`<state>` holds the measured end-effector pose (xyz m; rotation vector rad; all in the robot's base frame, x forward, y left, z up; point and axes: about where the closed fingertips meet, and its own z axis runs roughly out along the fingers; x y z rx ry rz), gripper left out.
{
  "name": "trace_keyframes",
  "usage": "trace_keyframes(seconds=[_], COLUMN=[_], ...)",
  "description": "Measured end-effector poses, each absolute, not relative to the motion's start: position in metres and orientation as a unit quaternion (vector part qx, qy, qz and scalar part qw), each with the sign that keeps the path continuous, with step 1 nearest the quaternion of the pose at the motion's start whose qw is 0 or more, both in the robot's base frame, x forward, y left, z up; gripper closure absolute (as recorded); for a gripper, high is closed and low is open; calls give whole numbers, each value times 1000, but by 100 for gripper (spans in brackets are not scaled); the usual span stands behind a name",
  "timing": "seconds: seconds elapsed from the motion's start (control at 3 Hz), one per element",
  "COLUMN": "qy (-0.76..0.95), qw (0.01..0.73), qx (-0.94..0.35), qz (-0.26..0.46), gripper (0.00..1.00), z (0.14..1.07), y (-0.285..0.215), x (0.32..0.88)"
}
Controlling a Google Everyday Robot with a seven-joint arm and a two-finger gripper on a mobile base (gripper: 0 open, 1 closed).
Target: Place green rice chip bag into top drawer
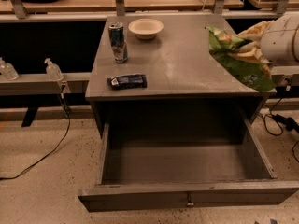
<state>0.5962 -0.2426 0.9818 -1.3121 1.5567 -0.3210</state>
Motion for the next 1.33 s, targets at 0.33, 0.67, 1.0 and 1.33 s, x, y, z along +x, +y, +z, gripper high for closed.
trace_keyframes(seconds=[0.33, 0.67, 1.0, 1.33], qy=[640, 654, 670, 685], qw=[506, 482, 445, 404], qx=[-567, -579, -593, -606], qz=[-114, -69, -33, -30], gripper=[100, 100, 100, 86], z=[971, 932, 891, 856], y=[-220, -211, -211, -221], x=[562, 520, 492, 479])
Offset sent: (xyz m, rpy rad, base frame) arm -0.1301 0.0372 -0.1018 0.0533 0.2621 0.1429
